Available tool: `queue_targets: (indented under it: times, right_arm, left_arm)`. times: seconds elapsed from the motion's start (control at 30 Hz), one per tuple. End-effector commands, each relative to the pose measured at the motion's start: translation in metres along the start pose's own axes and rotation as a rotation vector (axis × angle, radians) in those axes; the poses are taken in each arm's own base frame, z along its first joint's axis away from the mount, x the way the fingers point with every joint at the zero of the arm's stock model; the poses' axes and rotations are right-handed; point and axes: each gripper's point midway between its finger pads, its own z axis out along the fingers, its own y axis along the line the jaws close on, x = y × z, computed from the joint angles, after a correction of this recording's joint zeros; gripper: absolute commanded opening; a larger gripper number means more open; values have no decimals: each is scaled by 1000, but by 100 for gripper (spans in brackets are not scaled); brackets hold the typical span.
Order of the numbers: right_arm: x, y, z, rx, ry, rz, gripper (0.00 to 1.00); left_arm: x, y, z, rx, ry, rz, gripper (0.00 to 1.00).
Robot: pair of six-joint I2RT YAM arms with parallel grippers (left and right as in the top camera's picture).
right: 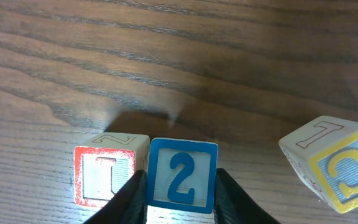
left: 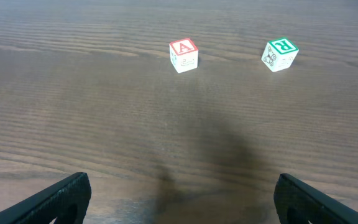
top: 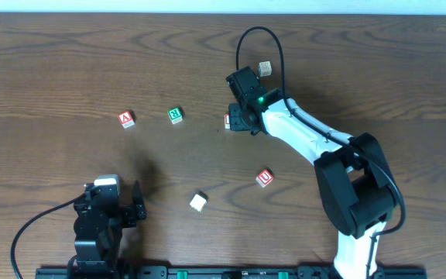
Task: Spell out Ai2
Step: 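Carry the blue 2 block with the right gripper beside the red I, then lower the blue 2 block right of the red I and release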
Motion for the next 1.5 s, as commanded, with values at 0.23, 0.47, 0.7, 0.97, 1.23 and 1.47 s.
queue_targets:
  times: [0.23, 0.47, 0.7, 0.97, 1.23, 1.47]
  right_arm:
    - [3, -6, 6, 30, 7, 6, 38]
    - [-8, -13, 5, 58, -39, 17, 41]
    - [-27, -9, 5, 12, -103, 40, 44]
    - [-31, -30, 5, 31, -84, 89, 1]
    - [-17, -39, 6, 55, -22, 87, 1]
    - [-10, -34, 7, 22, 13, 26, 1]
  left_arm:
    - [2, 3, 1, -18, 1, 5, 96]
    - [2, 3, 1, -18, 1, 5, 96]
    - [2, 3, 1, -18, 1, 5, 95]
    - [3, 3, 1, -18, 2, 5, 95]
    - [3, 3, 1, -18, 2, 5, 95]
    - [3, 3, 1, -18, 2, 5, 95]
